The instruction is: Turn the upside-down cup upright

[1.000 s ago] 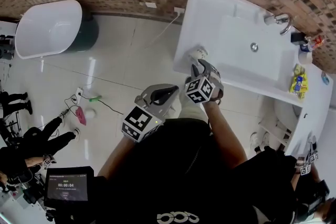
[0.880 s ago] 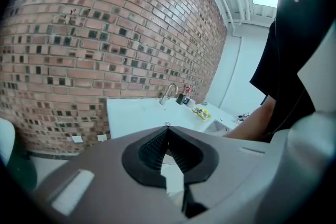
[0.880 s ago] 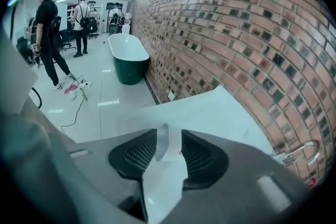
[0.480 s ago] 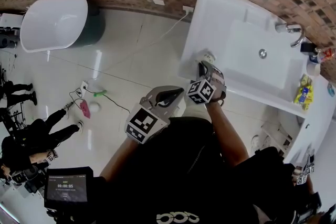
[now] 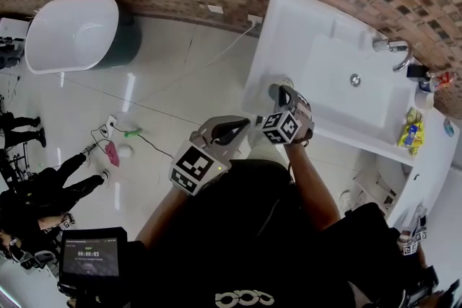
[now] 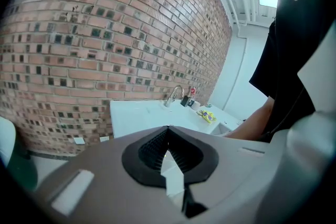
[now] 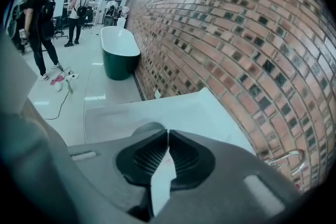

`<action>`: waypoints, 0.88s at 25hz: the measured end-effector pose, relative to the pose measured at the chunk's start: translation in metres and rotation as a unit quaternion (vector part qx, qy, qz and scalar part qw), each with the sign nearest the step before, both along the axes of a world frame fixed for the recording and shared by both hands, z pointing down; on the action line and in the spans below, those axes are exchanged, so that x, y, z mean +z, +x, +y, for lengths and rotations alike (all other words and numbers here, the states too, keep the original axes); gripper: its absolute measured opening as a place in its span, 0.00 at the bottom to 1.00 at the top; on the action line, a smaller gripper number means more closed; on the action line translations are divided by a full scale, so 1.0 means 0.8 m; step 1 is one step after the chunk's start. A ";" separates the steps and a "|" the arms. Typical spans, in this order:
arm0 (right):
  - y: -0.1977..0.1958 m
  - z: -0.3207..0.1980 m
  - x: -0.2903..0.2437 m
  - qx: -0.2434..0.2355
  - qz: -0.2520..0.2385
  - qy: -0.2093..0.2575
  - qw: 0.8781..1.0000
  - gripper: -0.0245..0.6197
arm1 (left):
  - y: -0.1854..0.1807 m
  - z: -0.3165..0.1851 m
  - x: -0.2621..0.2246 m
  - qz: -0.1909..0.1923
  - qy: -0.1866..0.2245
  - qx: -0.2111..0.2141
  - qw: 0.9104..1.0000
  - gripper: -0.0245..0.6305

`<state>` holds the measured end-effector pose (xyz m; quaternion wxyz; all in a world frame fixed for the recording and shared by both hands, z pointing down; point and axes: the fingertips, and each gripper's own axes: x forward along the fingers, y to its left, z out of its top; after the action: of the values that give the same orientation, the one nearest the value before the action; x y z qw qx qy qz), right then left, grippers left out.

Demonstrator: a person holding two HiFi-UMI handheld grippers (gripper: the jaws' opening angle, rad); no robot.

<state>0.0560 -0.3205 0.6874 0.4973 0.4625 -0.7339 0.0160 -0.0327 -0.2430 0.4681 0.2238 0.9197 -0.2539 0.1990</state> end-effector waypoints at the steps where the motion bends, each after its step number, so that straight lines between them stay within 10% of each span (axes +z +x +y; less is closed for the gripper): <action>1: 0.005 -0.001 -0.001 0.007 -0.003 -0.003 1.000 0.05 | 0.000 -0.001 -0.002 0.001 0.002 -0.001 1.000 0.06; 8: 0.034 -0.015 -0.019 0.084 -0.112 -0.024 0.990 0.05 | 0.001 -0.011 -0.011 0.005 0.013 -0.012 1.000 0.06; 13: 0.052 -0.023 -0.021 0.187 -0.286 -0.077 0.937 0.05 | 0.005 -0.014 -0.014 0.004 0.016 -0.024 1.000 0.06; 22: 0.049 -0.023 0.009 0.200 -0.338 -0.135 0.910 0.05 | 0.011 -0.011 -0.010 -0.008 0.011 -0.048 0.999 0.06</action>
<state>0.0952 -0.3389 0.6945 0.2630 0.4950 -0.7413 0.3692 -0.0243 -0.2518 0.4602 0.2207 0.9074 -0.3016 0.1921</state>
